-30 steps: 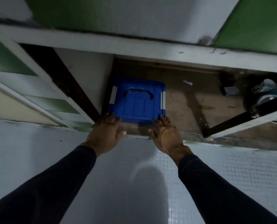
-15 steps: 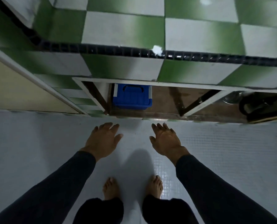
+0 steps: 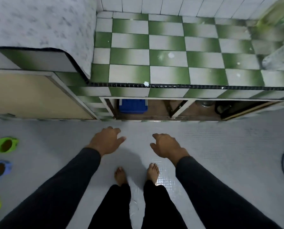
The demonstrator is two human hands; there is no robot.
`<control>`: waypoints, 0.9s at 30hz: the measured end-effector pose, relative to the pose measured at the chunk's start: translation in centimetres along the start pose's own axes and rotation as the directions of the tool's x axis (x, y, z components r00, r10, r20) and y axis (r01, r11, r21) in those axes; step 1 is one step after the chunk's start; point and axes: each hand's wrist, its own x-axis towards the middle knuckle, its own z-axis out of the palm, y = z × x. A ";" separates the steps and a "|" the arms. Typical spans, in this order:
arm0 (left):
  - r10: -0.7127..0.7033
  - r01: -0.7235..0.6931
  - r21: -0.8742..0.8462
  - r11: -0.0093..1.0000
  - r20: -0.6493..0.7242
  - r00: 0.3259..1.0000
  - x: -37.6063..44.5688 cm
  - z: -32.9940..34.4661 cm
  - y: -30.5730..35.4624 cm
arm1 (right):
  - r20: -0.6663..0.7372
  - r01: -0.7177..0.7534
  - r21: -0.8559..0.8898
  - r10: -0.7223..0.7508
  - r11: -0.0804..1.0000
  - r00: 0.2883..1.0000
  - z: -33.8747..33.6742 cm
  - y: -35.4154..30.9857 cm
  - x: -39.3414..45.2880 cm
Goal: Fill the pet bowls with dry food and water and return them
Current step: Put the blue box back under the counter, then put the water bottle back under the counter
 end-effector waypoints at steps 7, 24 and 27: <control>0.065 -0.070 -0.031 0.997 -0.139 0.988 -3.1 -6.5 1.5 | -0.180 -0.038 0.086 0.053 0.996 0.982 -6.6 -1.8 -4.2; 0.367 -0.250 0.338 0.907 -0.347 0.863 -1.1 -19.3 10.4 | -0.525 -0.160 0.230 0.261 0.960 0.810 -17.7 3.4 -10.0; 0.413 -0.276 0.388 0.879 -0.333 0.848 -0.2 -20.2 13.4 | -0.543 -0.185 0.256 0.300 0.949 0.784 -18.5 5.9 -10.7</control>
